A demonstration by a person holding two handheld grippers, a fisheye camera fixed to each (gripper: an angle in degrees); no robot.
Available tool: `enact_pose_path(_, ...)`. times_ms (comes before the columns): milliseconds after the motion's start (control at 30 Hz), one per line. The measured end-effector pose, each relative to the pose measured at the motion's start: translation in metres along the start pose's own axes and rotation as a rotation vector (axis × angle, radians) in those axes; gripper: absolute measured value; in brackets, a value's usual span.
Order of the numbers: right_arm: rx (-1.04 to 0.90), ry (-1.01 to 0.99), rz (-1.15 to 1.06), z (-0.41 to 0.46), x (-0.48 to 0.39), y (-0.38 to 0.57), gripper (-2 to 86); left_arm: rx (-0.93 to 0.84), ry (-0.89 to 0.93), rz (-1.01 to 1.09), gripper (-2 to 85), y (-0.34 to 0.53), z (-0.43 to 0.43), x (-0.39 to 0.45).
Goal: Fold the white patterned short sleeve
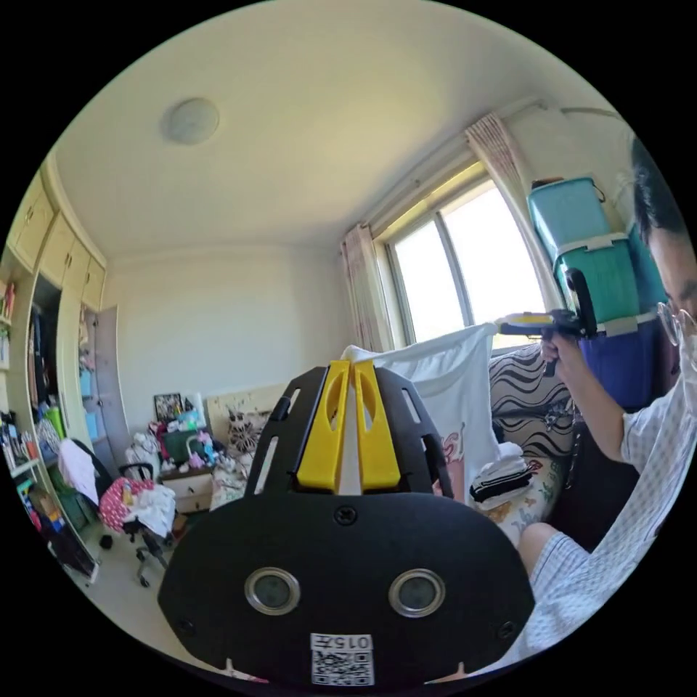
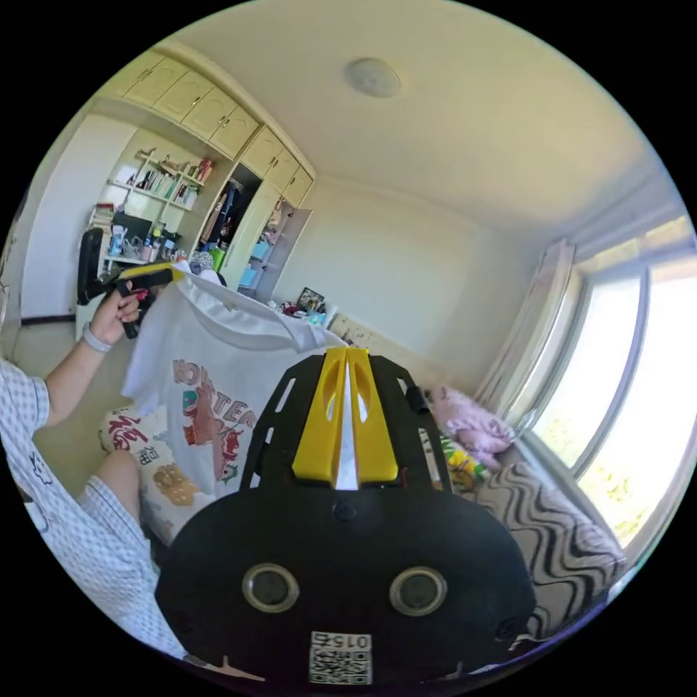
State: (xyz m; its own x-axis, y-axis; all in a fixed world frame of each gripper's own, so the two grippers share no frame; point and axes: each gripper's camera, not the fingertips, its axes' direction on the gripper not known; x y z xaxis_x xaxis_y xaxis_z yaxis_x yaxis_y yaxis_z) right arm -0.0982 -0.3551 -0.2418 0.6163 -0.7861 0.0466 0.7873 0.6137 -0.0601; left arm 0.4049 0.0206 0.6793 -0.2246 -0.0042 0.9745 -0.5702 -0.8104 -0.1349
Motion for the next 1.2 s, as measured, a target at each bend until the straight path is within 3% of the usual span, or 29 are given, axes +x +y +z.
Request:
enact_pose_path(167,0.049,0.142,-0.126,-0.061,-0.021,-0.047,-1.0,0.091,-0.042,0.115,-0.5,-0.057,-0.070,0.035)
enact_pose_path(333,0.044,0.123,-0.160,-0.074,-0.015,-0.068,-1.0,0.124,-0.022,0.156,-0.4,-0.079,-0.097,0.039)
enact_pose_path(600,-0.083,0.042,-0.099,0.034,0.030,-0.063,-1.0,-0.054,0.025,0.145,0.1,-0.052,0.003,-0.007)
enact_pose_path(800,-0.389,-0.016,0.034,0.255,0.087,-0.037,-0.9,-0.408,-0.066,0.001,1.9,0.053,0.245,-0.096)
enact_pose_path(867,-0.560,-0.035,0.166,0.366,0.111,-0.017,-0.7,-0.539,-0.103,-0.213,3.8,0.116,0.356,-0.155)
enact_pose_path(933,-0.656,-0.092,0.292,0.422,0.120,0.012,-0.6,-0.661,-0.132,-0.387,4.4,0.171,0.411,-0.193)
enact_pose_path(1033,-0.600,-0.369,0.362,0.461,0.112,0.073,0.4,-0.663,-0.016,-0.532,5.3,0.273,0.429,-0.215)
enact_pose_path(1100,-0.643,-0.526,0.321,0.470,0.096,0.123,2.1,-0.749,0.081,-0.473,6.2,0.336,0.424,-0.209)
enact_pose_path(1200,-0.839,-0.634,0.196,0.467,0.055,0.221,4.5,-1.006,0.241,-0.415,7.4,0.465,0.381,-0.183)
